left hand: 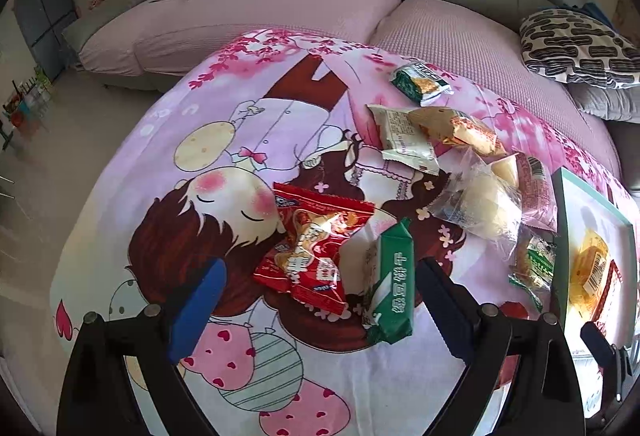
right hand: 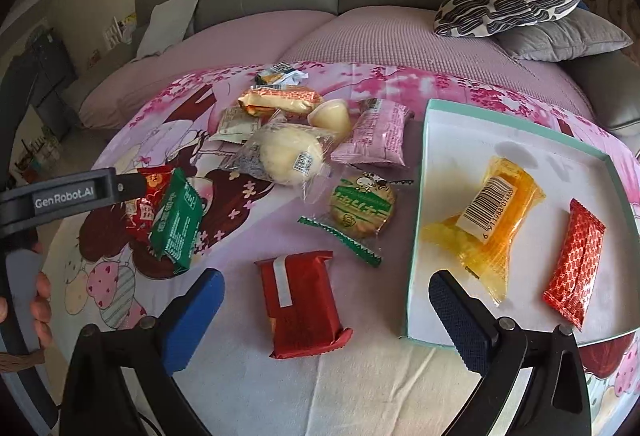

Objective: Organize snacks
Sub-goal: 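Move left tool to the green biscuit pack while right moves to the red square pack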

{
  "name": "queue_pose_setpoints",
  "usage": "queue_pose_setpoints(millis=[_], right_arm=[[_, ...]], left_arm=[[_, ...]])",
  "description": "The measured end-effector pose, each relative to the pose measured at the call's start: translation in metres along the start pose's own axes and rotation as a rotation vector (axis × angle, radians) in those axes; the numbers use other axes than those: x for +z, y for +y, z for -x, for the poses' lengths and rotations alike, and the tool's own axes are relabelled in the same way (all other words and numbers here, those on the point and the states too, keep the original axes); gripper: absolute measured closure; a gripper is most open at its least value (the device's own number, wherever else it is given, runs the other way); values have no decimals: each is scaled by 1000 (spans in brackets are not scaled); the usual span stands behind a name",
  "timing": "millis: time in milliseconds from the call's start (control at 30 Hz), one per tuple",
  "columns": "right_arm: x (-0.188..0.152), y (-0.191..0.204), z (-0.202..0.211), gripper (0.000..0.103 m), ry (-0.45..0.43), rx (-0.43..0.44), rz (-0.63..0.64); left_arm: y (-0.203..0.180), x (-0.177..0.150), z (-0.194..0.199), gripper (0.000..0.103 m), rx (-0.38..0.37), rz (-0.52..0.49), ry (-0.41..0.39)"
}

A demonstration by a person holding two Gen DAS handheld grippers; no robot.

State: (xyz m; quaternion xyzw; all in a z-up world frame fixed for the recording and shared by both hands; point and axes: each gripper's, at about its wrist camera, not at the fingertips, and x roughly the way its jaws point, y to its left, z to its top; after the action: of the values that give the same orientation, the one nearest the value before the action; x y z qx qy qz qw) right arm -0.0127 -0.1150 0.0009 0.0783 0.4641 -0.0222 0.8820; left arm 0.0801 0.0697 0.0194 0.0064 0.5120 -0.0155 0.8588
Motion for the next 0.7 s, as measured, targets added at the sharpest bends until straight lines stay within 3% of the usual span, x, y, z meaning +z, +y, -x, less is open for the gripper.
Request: queue_pose_setpoints(millis=[200,367,600,700], right_arm=[[-7,13,-15,0,66,-17,76],[-9,19,-18,0,69,-54,116],[-8,20,-15,0,59,31,104],[-10,23,-21,0,83,22,115]], left_arm=[[-17,-2,-9,7,-45,-27,40],[-27,-4,-17,7,-68,-45,79],[-35,-5,-20,7,-114,-48,92],[-39,-5,-26,7,-110,-60,107]])
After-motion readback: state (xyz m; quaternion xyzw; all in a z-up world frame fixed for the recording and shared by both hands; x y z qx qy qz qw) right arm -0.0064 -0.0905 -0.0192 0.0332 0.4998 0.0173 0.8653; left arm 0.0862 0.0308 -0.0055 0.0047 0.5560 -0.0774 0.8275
